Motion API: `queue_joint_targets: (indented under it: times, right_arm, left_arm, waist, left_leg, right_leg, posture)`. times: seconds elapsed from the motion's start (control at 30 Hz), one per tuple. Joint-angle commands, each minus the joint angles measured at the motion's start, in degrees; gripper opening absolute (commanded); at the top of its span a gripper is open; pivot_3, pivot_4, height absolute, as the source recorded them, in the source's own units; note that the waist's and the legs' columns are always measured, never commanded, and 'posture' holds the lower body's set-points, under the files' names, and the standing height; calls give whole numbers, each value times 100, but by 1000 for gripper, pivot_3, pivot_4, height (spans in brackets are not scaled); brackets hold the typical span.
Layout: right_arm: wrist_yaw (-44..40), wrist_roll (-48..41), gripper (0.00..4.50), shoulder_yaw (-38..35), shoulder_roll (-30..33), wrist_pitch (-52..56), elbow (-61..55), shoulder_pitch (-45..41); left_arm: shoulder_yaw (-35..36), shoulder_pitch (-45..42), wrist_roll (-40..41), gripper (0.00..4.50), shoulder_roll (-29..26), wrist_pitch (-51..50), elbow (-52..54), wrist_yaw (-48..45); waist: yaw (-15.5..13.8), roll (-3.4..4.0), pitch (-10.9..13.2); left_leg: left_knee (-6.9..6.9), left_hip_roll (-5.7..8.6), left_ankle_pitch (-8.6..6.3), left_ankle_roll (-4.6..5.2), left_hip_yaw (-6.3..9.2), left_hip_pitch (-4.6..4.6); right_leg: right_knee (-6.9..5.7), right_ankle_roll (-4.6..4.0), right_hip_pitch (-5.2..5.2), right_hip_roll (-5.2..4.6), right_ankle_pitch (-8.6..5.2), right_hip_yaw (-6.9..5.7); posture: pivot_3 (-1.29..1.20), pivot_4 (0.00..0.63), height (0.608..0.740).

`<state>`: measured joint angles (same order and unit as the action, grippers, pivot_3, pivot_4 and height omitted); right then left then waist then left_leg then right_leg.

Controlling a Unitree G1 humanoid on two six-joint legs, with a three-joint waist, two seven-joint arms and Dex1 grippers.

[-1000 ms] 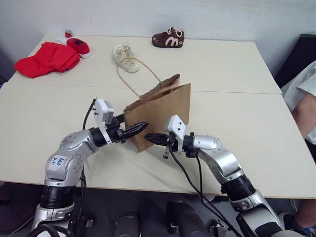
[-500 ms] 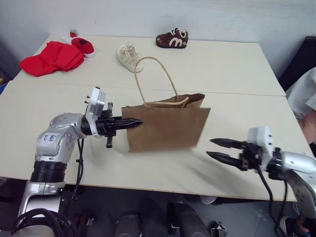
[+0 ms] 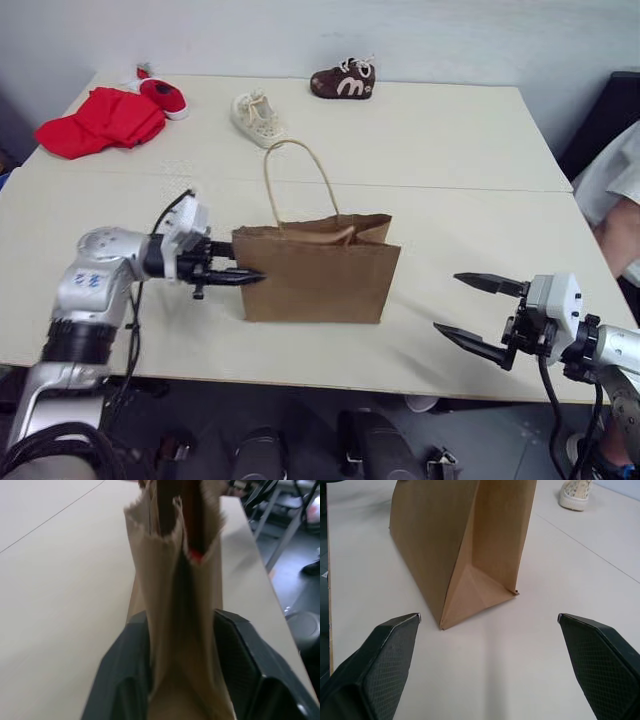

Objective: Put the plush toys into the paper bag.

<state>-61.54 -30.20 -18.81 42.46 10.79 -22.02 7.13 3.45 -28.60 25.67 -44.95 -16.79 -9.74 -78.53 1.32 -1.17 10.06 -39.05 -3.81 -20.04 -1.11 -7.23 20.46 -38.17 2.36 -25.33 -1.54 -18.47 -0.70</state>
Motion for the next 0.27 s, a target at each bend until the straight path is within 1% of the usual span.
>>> queue_joint_targets:
  times: [0.03,0.1,0.17,0.27]
  right_arm:
    - [-266,0,4500,-181,207,-334,172,-100]
    - [-493,40,4500,-239,387,-507,549,-296]
    - [-670,55,4500,-239,537,-648,885,-491]
    - [-846,167,4500,-113,632,-910,1422,-882]
  left_arm:
    - [919,573,-9,3084,-437,342,376,367]
    - [1410,1198,-75,3084,-740,341,451,547]
    - [1678,1735,-311,3084,-958,417,423,800]
    - [2034,2384,-256,3084,-1020,361,707,983]
  waist:
    - [26,0,0]
    - [39,0,0]
    - [45,1,0]
    - [33,2,1]
  left_leg:
    - [2,0,-1,-1,0,-3]
    - [3,1,-2,-2,-1,-6]
    - [6,0,-6,0,-5,-13]
    - [9,0,-8,2,-7,-15]
  right_leg:
    - [-3,-3,0,-1,-2,-1]
    - [-3,-3,1,-1,-2,0]
    - [-1,-4,4,-4,-2,1]
    - [0,-7,4,-5,-4,-1]
  posture:
    - [0,150,740]
    - [0,150,740]
    - [0,150,740]
    - [0,150,740]
